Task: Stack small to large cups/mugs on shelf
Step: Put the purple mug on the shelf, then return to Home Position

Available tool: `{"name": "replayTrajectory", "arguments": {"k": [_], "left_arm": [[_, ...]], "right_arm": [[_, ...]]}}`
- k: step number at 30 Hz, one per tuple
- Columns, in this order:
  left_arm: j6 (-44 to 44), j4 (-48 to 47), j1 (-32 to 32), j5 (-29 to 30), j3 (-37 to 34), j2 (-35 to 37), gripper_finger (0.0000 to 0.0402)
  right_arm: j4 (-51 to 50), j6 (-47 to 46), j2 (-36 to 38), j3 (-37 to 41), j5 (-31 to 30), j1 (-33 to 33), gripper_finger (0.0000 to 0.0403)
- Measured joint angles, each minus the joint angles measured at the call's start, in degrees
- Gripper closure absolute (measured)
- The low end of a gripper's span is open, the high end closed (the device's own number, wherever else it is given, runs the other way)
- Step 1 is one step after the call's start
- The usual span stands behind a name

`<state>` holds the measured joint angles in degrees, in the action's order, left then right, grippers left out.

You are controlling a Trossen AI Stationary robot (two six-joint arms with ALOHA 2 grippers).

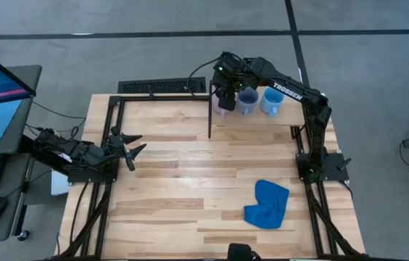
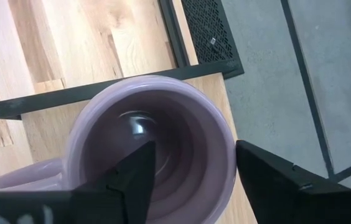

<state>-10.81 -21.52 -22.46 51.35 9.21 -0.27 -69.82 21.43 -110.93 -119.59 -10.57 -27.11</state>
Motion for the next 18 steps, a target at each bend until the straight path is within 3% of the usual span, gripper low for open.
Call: {"name": "replayTrajectory", "arguments": {"k": [7,18], "left_arm": [[0.0,0.0,0.0,0.0,0.0,0.0,0.0217],[0.0,0.0,0.0,0.0,0.0,0.0,0.0217]], "right_arm": [[0.5,0.0,0.0,0.0,0.0,0.0,0.0139],[0.9,0.0,0.0,0.0,-0.6,0.1,0.0136]]}}
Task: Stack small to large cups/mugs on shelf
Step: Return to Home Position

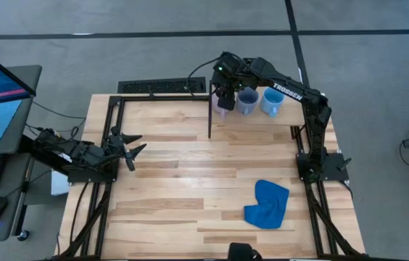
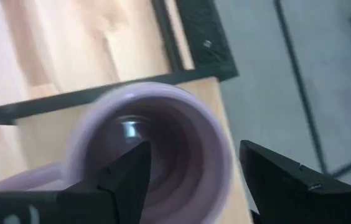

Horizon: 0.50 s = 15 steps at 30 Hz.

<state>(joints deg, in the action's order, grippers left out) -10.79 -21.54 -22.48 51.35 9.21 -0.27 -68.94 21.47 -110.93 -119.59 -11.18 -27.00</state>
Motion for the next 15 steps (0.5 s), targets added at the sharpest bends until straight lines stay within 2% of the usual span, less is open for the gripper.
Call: {"name": "replayTrajectory", "arguments": {"k": [4,15], "left_arm": [[0.0,0.0,0.0,0.0,0.0,0.0,0.0217],[0.0,0.0,0.0,0.0,0.0,0.0,0.0217]], "right_arm": [[0.0,0.5,0.0,0.0,-4.3,0.4,0.0136],[0.0,1.5,0.0,0.0,-4.3,2.1,0.0136]]}}
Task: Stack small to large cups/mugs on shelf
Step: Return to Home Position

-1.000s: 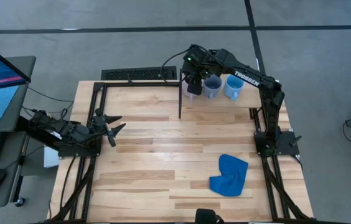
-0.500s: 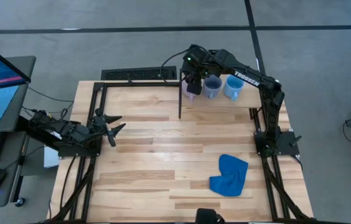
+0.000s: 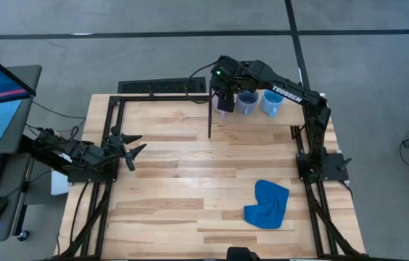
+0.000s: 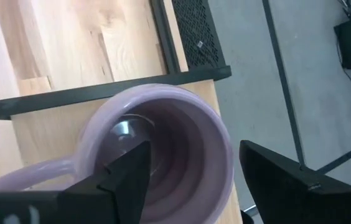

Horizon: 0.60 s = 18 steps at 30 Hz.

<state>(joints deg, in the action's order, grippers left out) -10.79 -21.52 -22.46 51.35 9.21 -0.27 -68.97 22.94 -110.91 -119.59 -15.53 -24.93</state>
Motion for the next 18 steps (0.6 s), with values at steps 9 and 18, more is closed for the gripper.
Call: {"name": "replayTrajectory", "arguments": {"k": [9,18], "left_arm": [[0.0,0.0,0.0,-0.5,0.0,0.0,0.0217],[0.0,0.0,0.0,-0.6,0.0,0.0,0.0217]], "right_arm": [[-0.4,0.0,0.0,-0.3,-2.8,0.2,0.0136],[-3.2,-1.9,0.1,-10.1,-2.6,0.8,0.0136]]}}
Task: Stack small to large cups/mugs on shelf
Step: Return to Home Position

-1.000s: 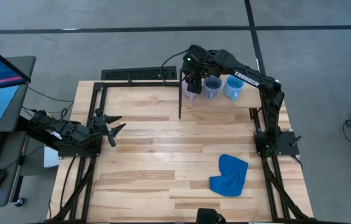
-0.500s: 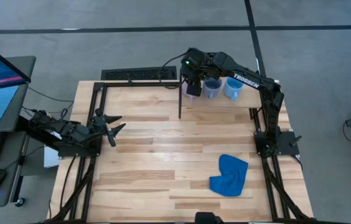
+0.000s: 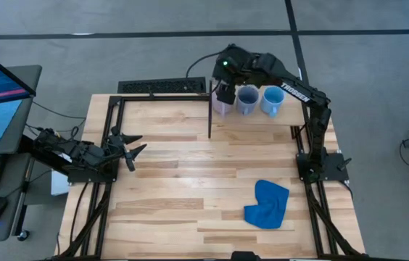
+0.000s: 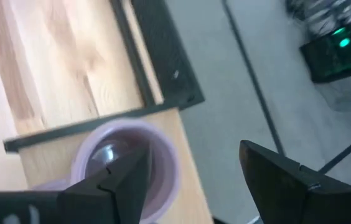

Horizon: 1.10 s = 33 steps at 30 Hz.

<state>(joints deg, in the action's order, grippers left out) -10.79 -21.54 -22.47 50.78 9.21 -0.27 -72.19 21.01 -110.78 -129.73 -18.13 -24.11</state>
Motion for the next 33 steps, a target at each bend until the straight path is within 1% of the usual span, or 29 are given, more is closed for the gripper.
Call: {"name": "replayTrajectory", "arguments": {"k": [4,6,9,13,17,20,22,25,27,29,33], "left_arm": [[0.0,0.0,0.0,0.0,0.0,0.0,0.0217],[0.0,0.0,0.0,0.0,0.0,0.0,0.0217],[0.0,0.0,0.0,0.0,0.0,0.0,0.0217],[0.0,0.0,0.0,0.0,0.0,0.0,0.0217],[0.0,0.0,0.0,0.0,0.0,0.0,0.0217],[0.0,0.0,0.0,0.0,0.0,0.0,0.0217],[0.0,0.0,0.0,0.0,0.0,0.0,0.0217],[0.0,0.0,0.0,0.0,0.0,0.0,0.0217],[0.0,0.0,0.0,0.0,0.0,0.0,0.0217],[0.0,0.0,0.0,0.0,0.0,0.0,0.0217],[0.0,0.0,0.0,0.0,0.0,0.0,0.0217]], "right_arm": [[-1.3,-0.1,0.2,-5.4,-0.2,1.1,0.0136],[0.5,0.1,2.5,-4.0,-0.2,2.1,0.0136],[0.4,-0.5,5.6,-4.2,0.0,3.8,0.0136],[0.0,-4.7,10.5,-4.2,0.7,5.7,0.0136],[-3.7,-8.5,15.6,-4.2,3.7,9.0,0.0136],[-7.7,-11.3,18.7,-3.9,3.8,12.4,0.0136],[-8.6,-12.5,20.8,-2.8,2.9,15.2,0.0136],[-6.0,-13.2,24.5,1.9,1.1,19.6,0.0136],[-3.0,-13.5,27.6,7.0,-0.4,22.2,0.0136],[1.1,-13.6,30.9,13.5,-1.6,24.1,0.0136],[12.0,-13.3,39.2,29.4,-1.6,26.6,0.0136]]}}
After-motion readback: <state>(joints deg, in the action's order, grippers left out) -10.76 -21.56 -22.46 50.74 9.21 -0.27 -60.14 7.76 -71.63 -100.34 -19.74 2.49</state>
